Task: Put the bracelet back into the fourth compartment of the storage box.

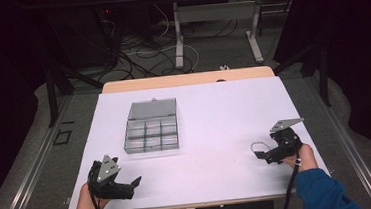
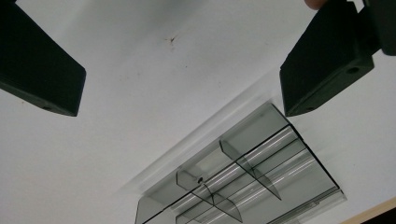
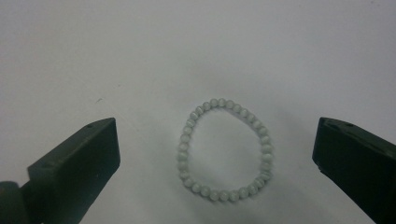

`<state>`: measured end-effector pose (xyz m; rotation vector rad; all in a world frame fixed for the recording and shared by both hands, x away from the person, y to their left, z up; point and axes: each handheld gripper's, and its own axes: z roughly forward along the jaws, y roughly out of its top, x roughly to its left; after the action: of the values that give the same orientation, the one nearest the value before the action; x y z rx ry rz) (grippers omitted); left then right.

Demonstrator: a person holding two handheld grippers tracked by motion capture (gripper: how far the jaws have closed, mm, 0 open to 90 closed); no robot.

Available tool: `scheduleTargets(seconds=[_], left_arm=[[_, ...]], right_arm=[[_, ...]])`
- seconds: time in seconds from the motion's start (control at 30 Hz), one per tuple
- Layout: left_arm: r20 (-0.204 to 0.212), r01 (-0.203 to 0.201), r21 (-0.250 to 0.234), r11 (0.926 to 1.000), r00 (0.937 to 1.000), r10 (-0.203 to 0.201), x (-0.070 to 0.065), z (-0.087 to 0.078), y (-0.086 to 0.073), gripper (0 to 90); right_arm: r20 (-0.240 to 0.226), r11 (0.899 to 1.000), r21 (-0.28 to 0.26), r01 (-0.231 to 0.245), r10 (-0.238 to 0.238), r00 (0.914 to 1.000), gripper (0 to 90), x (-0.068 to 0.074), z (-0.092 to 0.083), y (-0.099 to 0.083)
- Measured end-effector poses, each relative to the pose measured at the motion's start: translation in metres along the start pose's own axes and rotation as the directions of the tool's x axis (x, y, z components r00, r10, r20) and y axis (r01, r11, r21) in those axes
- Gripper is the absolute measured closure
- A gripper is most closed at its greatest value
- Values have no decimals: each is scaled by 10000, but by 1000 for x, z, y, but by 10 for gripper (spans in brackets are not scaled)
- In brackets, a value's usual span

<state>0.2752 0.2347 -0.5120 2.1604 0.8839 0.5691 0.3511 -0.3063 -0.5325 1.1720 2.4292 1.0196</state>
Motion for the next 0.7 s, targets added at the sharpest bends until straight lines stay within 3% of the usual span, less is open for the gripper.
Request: scheduleTargets(seconds=[0.1, 0.23, 0.7], left_arm=[[3, -29, -10, 10000, 10000, 29, 0, 0, 0, 5], [27, -26, 40, 10000, 10000, 26, 0, 0, 0, 5], [72, -33, 73, 10000, 10000, 33, 0, 2, -1, 5]], right_arm=[[128, 9995, 141, -289, 287, 9995, 101, -2, 2, 0], [318, 9993, 305, -232, 222, 9992, 194, -5, 5, -1], [881, 9937, 722, -854, 790, 9930, 539, -15, 11, -4]])
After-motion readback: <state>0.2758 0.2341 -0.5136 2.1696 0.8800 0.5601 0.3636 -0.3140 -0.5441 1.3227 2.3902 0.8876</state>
